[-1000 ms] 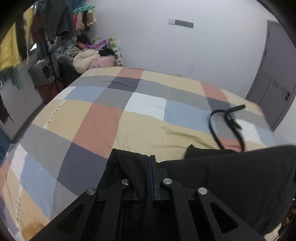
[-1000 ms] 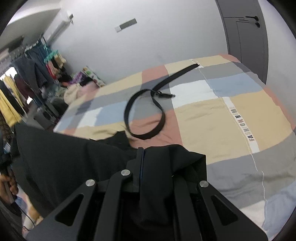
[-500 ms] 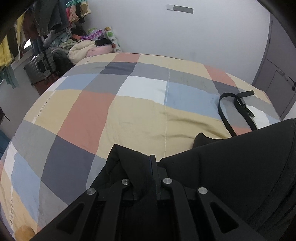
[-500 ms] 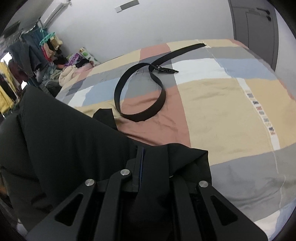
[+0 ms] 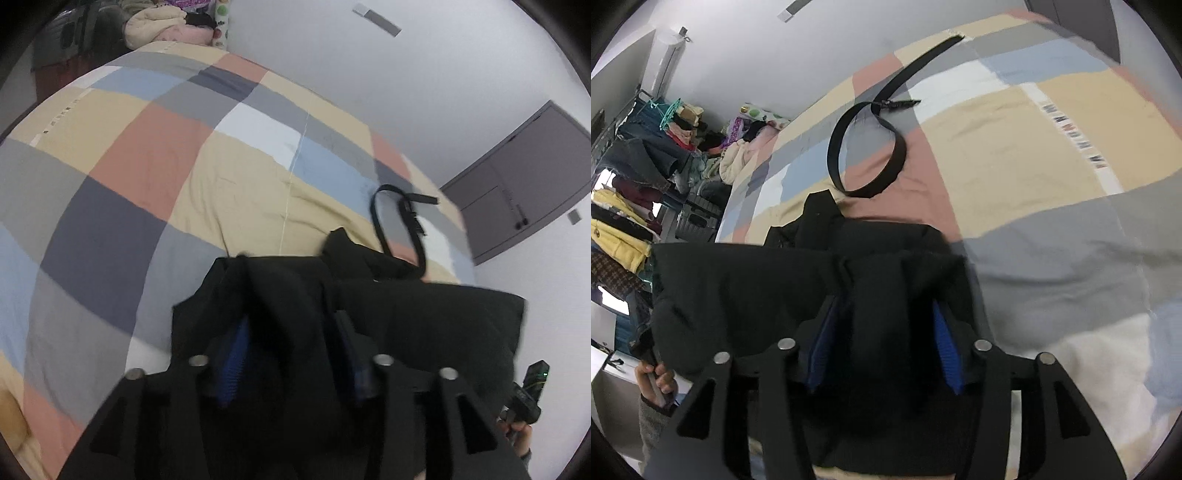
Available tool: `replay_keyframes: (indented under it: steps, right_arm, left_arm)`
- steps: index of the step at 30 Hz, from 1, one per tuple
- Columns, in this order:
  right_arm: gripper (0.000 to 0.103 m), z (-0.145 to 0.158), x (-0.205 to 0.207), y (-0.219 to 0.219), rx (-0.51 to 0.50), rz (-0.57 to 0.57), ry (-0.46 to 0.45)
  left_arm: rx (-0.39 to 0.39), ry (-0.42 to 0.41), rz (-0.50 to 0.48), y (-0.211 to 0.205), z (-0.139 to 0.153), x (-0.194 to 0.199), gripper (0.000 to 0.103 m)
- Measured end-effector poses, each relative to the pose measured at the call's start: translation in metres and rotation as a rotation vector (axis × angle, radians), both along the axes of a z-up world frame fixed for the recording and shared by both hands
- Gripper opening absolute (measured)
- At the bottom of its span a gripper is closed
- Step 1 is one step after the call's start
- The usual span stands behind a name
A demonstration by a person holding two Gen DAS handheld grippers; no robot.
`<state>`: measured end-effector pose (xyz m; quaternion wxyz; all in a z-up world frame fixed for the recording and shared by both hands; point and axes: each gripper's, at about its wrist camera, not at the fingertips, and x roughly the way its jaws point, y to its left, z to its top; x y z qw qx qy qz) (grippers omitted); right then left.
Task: Fold large clothes
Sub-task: 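Lay the folded half down on the jacket with both grippers and press it flat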
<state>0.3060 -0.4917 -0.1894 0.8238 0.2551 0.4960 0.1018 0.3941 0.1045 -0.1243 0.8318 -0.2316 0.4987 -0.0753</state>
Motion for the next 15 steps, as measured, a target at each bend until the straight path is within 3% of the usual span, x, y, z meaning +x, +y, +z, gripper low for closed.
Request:
replay_keyframes:
  steps: [7, 9, 13, 15]
  right_arm:
    - [0.054, 0.048, -0.045, 0.005, -0.218, -0.059, -0.111]
    - [0.055, 0.062, -0.056, 0.024, -0.276, -0.068, -0.174]
    - [0.058, 0.078, -0.073, 0.071, -0.3, -0.092, -0.309]
    - [0.067, 0.08, -0.08, 0.101, -0.28, -0.079, -0.38]
  left_arm:
    - [0.103, -0.129, 0.011, -0.001, 0.042, -0.062, 0.062]
    - [0.13, -0.17, -0.001, -0.012, 0.05, -0.075, 0.067]
    - [0.225, -0.261, -0.04, -0.042, 0.062, -0.101, 0.068]
    - [0.263, -0.321, -0.076, -0.062, 0.062, -0.114, 0.084]
